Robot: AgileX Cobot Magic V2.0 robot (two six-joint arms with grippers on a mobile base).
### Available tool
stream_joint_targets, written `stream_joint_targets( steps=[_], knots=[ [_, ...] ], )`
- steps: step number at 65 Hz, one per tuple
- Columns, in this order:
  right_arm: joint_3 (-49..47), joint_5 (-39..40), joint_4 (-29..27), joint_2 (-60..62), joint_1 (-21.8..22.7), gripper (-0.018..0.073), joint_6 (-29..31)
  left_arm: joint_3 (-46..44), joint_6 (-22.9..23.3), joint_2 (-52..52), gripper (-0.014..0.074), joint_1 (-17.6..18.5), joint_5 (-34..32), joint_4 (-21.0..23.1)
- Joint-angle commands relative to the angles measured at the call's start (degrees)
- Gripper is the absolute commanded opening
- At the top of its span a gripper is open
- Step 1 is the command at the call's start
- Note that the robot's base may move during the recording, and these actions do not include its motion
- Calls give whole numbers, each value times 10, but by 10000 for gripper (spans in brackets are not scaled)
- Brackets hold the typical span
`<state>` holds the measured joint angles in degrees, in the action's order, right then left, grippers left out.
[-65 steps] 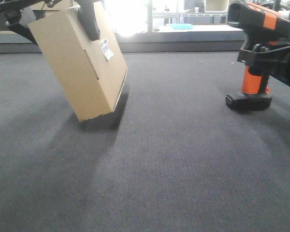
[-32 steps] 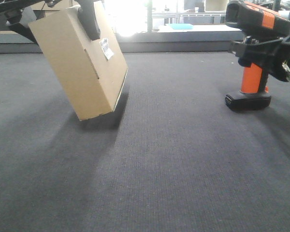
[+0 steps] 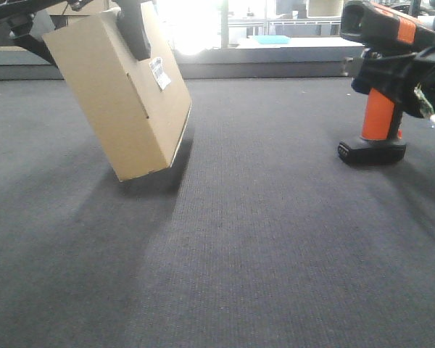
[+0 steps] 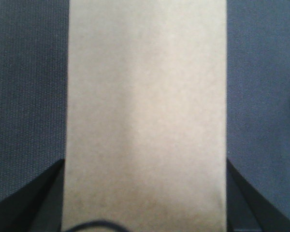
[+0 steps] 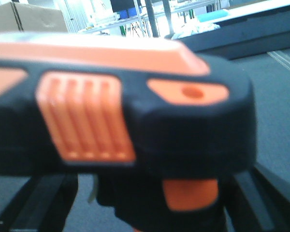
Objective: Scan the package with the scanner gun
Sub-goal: 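Close the right gripper around the scanner gun handle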
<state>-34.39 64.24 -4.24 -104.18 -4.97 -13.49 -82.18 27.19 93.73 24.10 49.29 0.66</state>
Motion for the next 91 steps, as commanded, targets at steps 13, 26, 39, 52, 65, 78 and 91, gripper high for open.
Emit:
stream_joint_targets(
  steps=[13, 26, 39, 52, 65, 78, 91],
  knots=[
    [-3, 11, -4, -6, -2, 486, -2, -2, -1, -4, 130, 4, -14, 0],
    [-3, 14, -4, -6, -2, 486, -2, -2, -1, -4, 130, 4, -14, 0],
    [-3, 17, -4, -6, -2, 471, -2, -2, -1, -4, 130, 4, -14, 0],
    [-3, 17, -4, -6, -2, 305, -2, -2, -1, -4, 130, 4, -14, 0],
    [-3, 17, -4, -6, -2, 224, -2, -2, -1, -4, 130, 4, -14, 0],
    [-3, 22, -4, -6, -2, 221, 1, -2, -1, -4, 130, 4, -14, 0],
    [-3, 57, -4, -3, -2, 221, 41, -2, -1, -4, 130, 4, -14, 0]
  ],
)
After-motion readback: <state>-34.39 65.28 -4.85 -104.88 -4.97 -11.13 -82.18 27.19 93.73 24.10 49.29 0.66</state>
